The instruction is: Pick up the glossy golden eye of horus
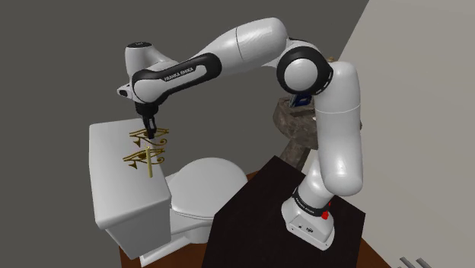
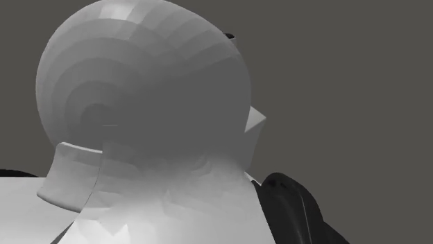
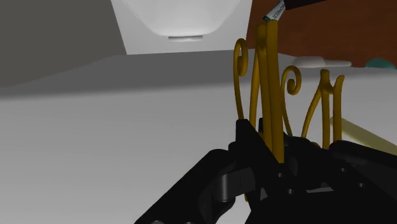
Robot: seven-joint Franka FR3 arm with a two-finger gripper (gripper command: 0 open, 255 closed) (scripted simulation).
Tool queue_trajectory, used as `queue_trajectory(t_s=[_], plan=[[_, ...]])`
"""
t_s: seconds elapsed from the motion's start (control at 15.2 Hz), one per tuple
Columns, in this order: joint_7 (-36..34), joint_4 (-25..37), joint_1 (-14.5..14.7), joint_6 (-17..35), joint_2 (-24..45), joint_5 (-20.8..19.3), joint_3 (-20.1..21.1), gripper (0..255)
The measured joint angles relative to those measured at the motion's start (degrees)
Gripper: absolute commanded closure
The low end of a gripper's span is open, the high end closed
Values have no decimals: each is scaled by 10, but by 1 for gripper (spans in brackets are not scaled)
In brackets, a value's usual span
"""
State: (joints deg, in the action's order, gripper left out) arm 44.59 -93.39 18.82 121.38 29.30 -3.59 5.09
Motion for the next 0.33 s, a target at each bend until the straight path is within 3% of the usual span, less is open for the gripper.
queue_trajectory(t_s=[0.33], plan=[[2, 9, -1, -27, -18, 2, 1, 255]])
